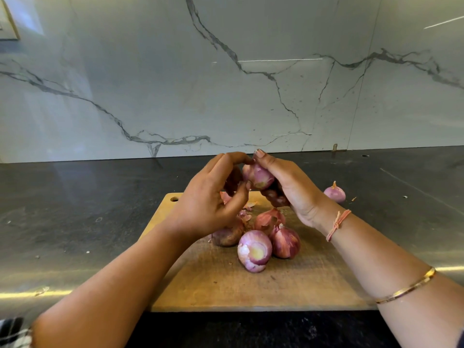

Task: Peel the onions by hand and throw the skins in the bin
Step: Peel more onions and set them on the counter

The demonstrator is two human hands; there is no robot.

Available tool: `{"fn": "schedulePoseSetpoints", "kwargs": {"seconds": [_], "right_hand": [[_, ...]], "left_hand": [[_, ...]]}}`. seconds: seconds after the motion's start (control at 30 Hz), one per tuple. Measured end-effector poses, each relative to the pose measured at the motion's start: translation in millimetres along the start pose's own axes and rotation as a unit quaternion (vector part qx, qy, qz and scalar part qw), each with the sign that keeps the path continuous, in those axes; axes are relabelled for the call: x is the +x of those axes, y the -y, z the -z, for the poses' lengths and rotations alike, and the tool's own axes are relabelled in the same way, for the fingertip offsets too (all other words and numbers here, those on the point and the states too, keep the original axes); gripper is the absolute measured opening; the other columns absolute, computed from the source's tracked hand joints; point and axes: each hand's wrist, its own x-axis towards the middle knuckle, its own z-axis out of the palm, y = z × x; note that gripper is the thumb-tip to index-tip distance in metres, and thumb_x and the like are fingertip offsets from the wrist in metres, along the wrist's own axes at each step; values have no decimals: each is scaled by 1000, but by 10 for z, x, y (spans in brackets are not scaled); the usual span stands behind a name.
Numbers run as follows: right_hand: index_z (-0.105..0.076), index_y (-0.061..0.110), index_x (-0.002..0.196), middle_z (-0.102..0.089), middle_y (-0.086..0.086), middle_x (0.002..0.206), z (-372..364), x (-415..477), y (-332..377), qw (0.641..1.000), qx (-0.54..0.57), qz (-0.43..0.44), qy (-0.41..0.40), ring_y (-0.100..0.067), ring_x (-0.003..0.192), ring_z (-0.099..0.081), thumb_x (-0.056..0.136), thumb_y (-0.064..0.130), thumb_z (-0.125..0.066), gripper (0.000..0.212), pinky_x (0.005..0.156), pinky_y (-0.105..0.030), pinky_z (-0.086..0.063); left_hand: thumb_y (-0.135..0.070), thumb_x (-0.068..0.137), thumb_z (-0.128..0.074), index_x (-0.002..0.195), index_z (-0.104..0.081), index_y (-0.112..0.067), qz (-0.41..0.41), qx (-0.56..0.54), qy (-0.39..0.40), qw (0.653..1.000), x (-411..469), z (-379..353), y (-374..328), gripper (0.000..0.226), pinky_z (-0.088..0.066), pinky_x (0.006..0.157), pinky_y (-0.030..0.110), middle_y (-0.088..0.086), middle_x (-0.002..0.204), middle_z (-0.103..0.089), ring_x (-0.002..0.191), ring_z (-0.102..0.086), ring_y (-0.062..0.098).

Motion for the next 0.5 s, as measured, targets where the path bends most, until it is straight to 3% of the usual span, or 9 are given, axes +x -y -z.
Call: {"fn": "schedulePoseSetpoints", "kwargs": {"seconds": [0.1,0.23,0.37,0.43,0.5], "right_hand": [[-60,-12,93,-35,-10,59,14,-5,1,1000,3,10,7,-10,45,-26,87,64,-46,78,39,-16,-20],[-68,20,68,-32,-14,69,-7,-28,17,999,19,10,24,-11,45,-19,91,60,-40,54,38,-17,-17],[-61,16,66,-32,-17,70,-28,-45,42,999,30,3,24,-10,43,-18,89,58,-40,53,37,-16,-18],[-56,21,56,-26,-14,65,-30,-48,52,999,37,-3,17,-9,41,-18,96,54,-39,54,38,-16,-17],[-53,16,59,-26,-5,57,-33,-55,69,999,31,-2,17,-9,40,-18,98,51,-38,54,37,-16,-17]], "left_hand": [[-25,92,-54,121,-45,-19,-20,-2,13,1000,17,5,11,31,-45,66,14,-12,89,-53,75,-54,3],[-32,93,-50,121,-39,-26,-25,-18,39,999,20,8,14,32,-43,71,11,-23,95,-49,80,-53,-5],[-29,93,-49,114,-40,-25,-37,-14,45,998,22,10,-3,24,-38,71,4,-25,96,-45,84,-50,-11],[-24,93,-49,108,-42,-23,-50,0,38,998,31,11,-20,17,-36,71,2,-26,96,-42,85,-47,-14],[-26,93,-49,112,-42,-23,-59,11,34,998,37,14,-27,21,-39,71,5,-23,100,-45,87,-48,-11]]}}
